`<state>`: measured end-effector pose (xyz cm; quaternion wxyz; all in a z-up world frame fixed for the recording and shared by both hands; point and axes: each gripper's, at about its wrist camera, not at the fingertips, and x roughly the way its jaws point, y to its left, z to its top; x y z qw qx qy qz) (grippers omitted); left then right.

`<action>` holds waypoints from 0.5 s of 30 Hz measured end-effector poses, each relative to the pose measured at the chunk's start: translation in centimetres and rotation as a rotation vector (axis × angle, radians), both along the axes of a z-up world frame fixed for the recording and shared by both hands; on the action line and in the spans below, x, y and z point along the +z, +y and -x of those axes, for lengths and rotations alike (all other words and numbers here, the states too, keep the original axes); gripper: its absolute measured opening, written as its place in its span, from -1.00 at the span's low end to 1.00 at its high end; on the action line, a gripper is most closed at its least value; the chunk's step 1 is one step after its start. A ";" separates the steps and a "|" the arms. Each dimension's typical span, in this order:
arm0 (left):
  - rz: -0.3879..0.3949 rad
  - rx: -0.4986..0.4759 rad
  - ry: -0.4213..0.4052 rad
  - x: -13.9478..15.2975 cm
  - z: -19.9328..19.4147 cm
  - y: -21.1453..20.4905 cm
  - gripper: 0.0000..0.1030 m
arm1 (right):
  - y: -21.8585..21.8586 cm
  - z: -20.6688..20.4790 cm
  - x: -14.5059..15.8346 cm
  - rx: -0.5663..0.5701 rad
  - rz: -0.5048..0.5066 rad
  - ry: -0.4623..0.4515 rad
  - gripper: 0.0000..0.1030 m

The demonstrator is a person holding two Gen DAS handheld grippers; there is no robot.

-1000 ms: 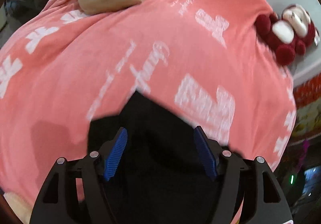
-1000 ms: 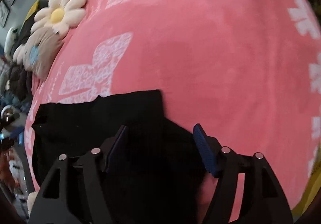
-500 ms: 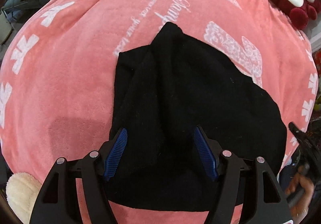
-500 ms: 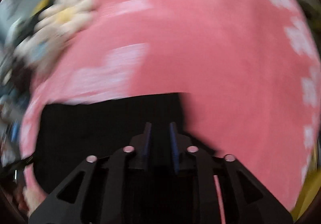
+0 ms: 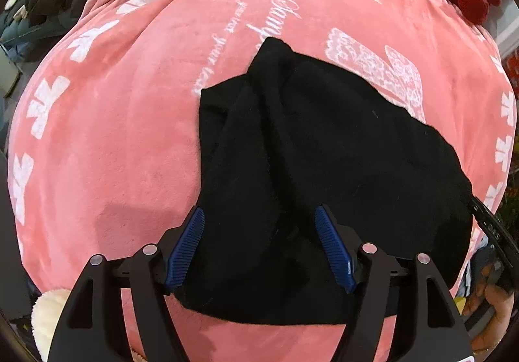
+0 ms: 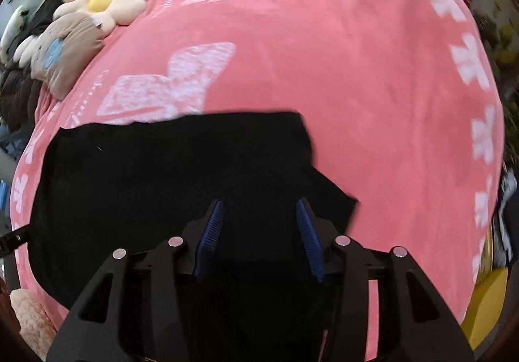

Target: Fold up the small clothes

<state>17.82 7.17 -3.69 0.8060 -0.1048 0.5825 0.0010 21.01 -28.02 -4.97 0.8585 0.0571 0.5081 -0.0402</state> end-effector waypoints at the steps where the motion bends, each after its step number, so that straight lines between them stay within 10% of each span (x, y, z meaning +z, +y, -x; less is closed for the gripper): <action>1: -0.006 0.000 0.004 0.0 0.1 -0.1 0.32 | -0.7 0.8 -0.3 -0.028 -0.008 0.014 -0.12; 9: -0.029 -0.020 0.013 0.2 2.4 -0.4 0.32 | -2.6 5.4 -1.5 -0.101 -0.086 0.076 -0.11; 15: -0.057 -0.025 0.019 0.3 3.9 -0.7 0.32 | -3.6 6.8 -1.1 -0.158 -0.097 0.049 -0.82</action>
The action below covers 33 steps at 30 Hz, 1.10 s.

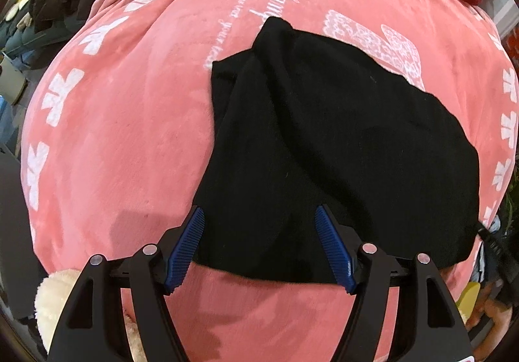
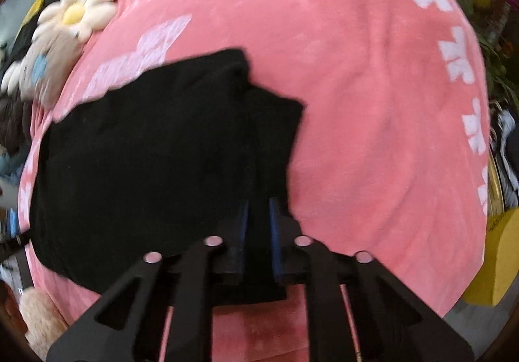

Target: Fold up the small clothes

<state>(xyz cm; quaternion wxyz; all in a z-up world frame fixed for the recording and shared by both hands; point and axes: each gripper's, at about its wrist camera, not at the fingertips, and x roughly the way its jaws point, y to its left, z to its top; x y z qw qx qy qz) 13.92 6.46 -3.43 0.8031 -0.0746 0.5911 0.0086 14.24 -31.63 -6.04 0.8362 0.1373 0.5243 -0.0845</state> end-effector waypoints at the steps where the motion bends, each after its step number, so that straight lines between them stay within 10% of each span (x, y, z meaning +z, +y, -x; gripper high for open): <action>1: -0.006 0.000 0.004 -0.1 0.3 0.1 0.34 | -0.7 0.2 -0.2 -0.029 -0.001 0.001 -0.82; 6: -0.001 0.020 0.021 -1.0 1.6 1.8 0.47 | -2.2 2.1 -1.3 -0.051 -0.011 0.068 -0.61; 9: 0.136 0.112 0.049 -2.8 2.1 4.4 0.50 | -2.1 4.0 -1.1 -0.048 -0.054 0.041 0.03; 12: 0.287 0.237 0.096 -5.9 2.2 6.8 0.49 | -2.1 5.0 -1.8 -0.051 -0.085 0.047 0.03; 14: 0.298 0.263 0.030 -5.9 2.5 7.1 0.10 | -2.2 5.5 -2.2 -0.058 -0.096 0.053 0.04; 16: 0.326 0.163 0.017 -4.9 2.0 5.9 -0.86 | -2.4 6.4 -2.1 -0.068 -0.105 0.037 0.12; 21: 0.319 -0.051 -0.195 5.2 2.0 -0.4 -0.87 | -3.0 8.1 -1.3 -0.074 -0.128 -0.028 0.23; 26: 0.497 -0.329 -0.310 13.7 2.0 -13.2 -0.87 | -4.3 8.8 -0.2 -0.116 -0.170 -0.077 0.23; 33: 0.294 -0.526 0.004 4.8 4.9 -27.0 -0.40 | -7.4 10.5 1.3 -0.171 -0.164 -0.088 0.37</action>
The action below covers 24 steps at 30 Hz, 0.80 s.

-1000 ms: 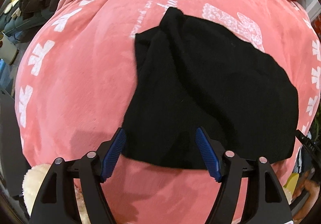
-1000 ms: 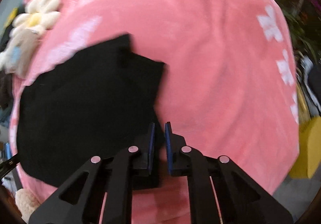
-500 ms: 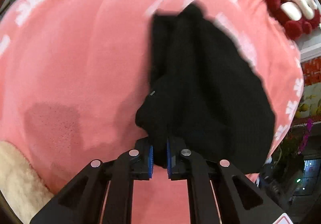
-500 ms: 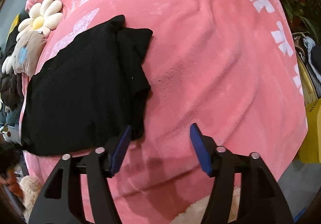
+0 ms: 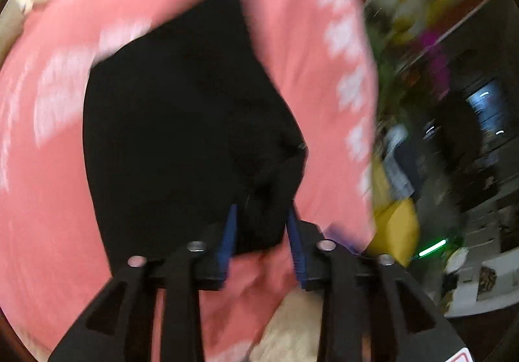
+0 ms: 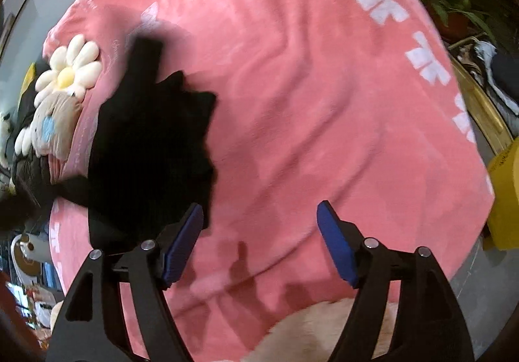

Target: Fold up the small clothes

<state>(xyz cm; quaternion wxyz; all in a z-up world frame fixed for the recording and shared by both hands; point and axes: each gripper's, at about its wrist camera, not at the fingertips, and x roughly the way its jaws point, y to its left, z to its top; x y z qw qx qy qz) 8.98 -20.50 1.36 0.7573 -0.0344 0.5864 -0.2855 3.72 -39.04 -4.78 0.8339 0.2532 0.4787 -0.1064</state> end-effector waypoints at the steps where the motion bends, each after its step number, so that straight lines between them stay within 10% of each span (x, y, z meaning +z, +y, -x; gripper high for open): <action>1: 0.009 0.020 0.026 -0.7 0.5 0.5 -0.36 | -0.5 0.0 0.3 -0.001 -0.006 -0.004 0.37; 4: 0.037 0.110 0.042 -1.7 2.3 3.9 0.08 | -0.7 -0.8 0.9 0.046 -0.039 -0.028 0.37; 14: -0.052 0.342 0.067 -2.0 1.4 16.2 0.13 | 2.0 -8.0 -3.1 0.134 -0.073 0.045 0.67; 15: -0.051 0.349 0.064 -2.1 1.2 16.4 0.14 | 2.1 -8.4 -3.6 0.144 -0.094 0.053 0.33; 16: -0.058 0.358 0.061 -2.1 1.2 16.9 0.19 | 2.3 -8.9 -3.9 0.173 -0.155 0.055 -0.53; 17: -0.062 0.362 0.062 -2.1 1.1 17.2 0.19 | 2.8 -9.4 -3.1 0.184 -0.178 0.047 -0.64; 21: -0.032 0.368 0.063 -2.0 0.8 16.7 0.20 | 5.2 -9.7 4.3 0.328 -0.077 -0.161 -0.73; 24: -0.022 0.349 0.058 -2.2 0.4 15.5 0.26 | 5.3 -10.9 0.9 0.363 0.010 0.000 -0.35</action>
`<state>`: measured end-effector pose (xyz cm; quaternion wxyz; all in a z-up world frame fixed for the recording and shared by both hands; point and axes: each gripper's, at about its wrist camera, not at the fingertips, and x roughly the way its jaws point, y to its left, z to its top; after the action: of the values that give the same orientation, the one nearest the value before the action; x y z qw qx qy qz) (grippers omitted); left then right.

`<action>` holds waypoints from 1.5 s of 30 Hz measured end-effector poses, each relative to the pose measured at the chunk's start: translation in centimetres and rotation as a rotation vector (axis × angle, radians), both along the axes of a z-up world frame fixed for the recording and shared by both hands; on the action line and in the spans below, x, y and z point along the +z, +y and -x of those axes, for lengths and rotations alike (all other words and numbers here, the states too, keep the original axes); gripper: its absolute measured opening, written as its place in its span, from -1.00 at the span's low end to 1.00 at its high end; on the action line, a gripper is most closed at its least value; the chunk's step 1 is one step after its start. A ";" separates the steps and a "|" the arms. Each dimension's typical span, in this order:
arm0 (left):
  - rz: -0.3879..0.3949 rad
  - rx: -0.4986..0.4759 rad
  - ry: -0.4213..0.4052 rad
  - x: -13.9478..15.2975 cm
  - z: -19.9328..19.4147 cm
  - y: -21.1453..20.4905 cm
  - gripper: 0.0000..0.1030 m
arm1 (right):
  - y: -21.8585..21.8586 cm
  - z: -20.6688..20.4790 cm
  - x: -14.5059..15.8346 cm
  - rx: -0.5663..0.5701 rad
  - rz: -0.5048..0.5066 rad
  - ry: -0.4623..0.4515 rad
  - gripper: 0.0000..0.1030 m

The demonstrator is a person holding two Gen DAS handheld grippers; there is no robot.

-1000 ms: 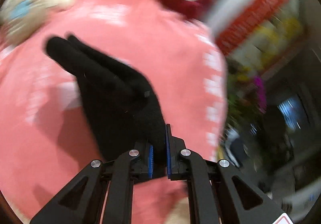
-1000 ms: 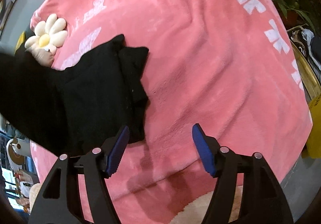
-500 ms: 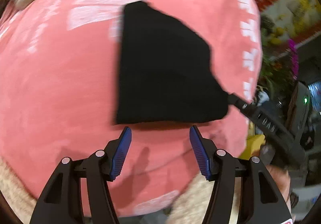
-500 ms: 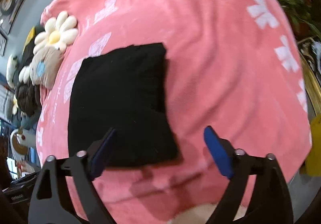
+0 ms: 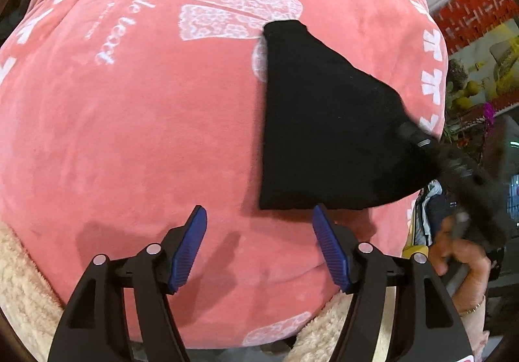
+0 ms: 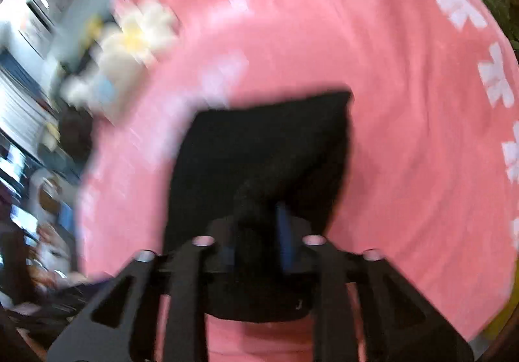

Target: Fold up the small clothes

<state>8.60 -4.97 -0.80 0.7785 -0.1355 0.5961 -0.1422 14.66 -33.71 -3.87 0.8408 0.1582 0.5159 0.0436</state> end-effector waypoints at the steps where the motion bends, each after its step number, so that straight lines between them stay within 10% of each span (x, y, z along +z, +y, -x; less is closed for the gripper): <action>1: 0.018 -0.004 0.007 -0.2 -0.2 -0.4 0.27 | -0.2 0.1 -1.9 -0.011 0.077 0.081 -0.35; 9: 0.156 0.023 0.090 -2.5 -4.0 -2.8 0.45 | -3.1 5.5 -3.0 -0.179 -0.214 0.072 0.24; 19: 0.256 0.100 0.192 -7.2 -8.7 -4.5 0.49 | -1.5 3.4 -6.0 -0.217 -0.272 0.126 0.58; 25: 0.284 0.041 0.191 -6.8 -8.7 -3.9 -0.44 | 0.5 1.1 -5.0 -0.158 -0.280 0.108 -0.49; 35: 0.314 0.013 0.117 -0.7 -5.6 1.1 -0.53 | 6.7 4.1 2.2 -0.032 -0.223 0.034 -0.55; 45: 0.251 0.007 -0.129 7.8 -9.8 9.2 -0.53 | 16.3 -1.7 10.6 0.111 -0.149 -0.162 -0.56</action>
<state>18.42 4.25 7.04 0.7927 -0.2244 0.5218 -0.2215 16.38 -17.37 6.75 0.8619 0.1873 0.4496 0.1411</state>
